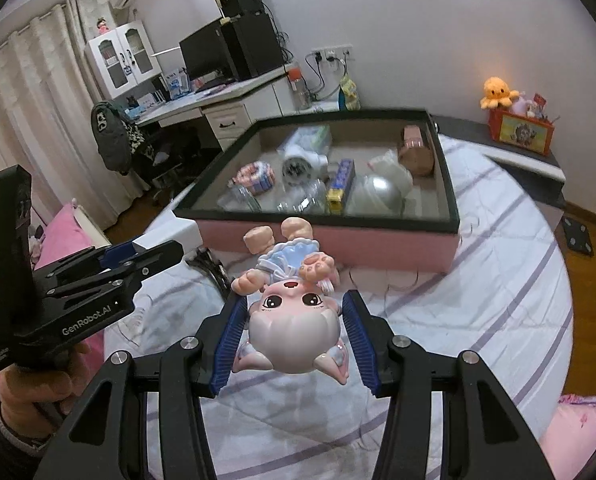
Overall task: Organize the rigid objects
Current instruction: 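Carry the doll and charger into the pink box and open both tools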
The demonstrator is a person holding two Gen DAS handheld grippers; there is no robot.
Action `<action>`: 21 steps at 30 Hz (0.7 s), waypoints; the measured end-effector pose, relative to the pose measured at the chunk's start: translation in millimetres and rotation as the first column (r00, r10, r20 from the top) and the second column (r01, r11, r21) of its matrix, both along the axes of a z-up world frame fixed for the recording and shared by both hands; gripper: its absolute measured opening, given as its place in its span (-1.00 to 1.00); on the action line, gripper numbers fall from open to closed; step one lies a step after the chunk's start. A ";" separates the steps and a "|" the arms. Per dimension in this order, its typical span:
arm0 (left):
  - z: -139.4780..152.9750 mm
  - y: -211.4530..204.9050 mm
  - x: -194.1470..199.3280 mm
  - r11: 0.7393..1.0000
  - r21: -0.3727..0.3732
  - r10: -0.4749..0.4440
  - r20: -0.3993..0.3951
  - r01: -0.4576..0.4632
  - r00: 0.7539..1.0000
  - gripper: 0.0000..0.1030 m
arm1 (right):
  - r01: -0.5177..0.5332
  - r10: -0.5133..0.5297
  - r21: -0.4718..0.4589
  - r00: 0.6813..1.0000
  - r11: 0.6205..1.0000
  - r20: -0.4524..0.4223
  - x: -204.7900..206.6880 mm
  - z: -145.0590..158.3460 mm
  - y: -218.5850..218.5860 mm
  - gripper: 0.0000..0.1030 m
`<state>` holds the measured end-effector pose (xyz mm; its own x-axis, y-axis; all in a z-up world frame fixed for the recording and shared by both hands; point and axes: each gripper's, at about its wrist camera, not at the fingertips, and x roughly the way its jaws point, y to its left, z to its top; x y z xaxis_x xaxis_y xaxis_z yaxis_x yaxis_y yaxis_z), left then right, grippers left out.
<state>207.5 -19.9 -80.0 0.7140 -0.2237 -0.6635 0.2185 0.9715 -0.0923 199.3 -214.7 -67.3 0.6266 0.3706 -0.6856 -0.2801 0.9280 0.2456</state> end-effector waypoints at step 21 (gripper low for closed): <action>60.3 -6.5 125.3 0.999 -0.041 0.005 0.123 0.000 0.992 -0.21 | 0.082 -0.073 -0.076 0.991 0.994 0.112 140.2 53.6 -2.7 0.00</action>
<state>332.8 -26.5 -19.8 0.7905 -0.2466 -0.5607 0.2279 0.9681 -0.1045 339.5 -217.4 -13.7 0.7241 0.2648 -0.6368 -0.2278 0.9634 0.1415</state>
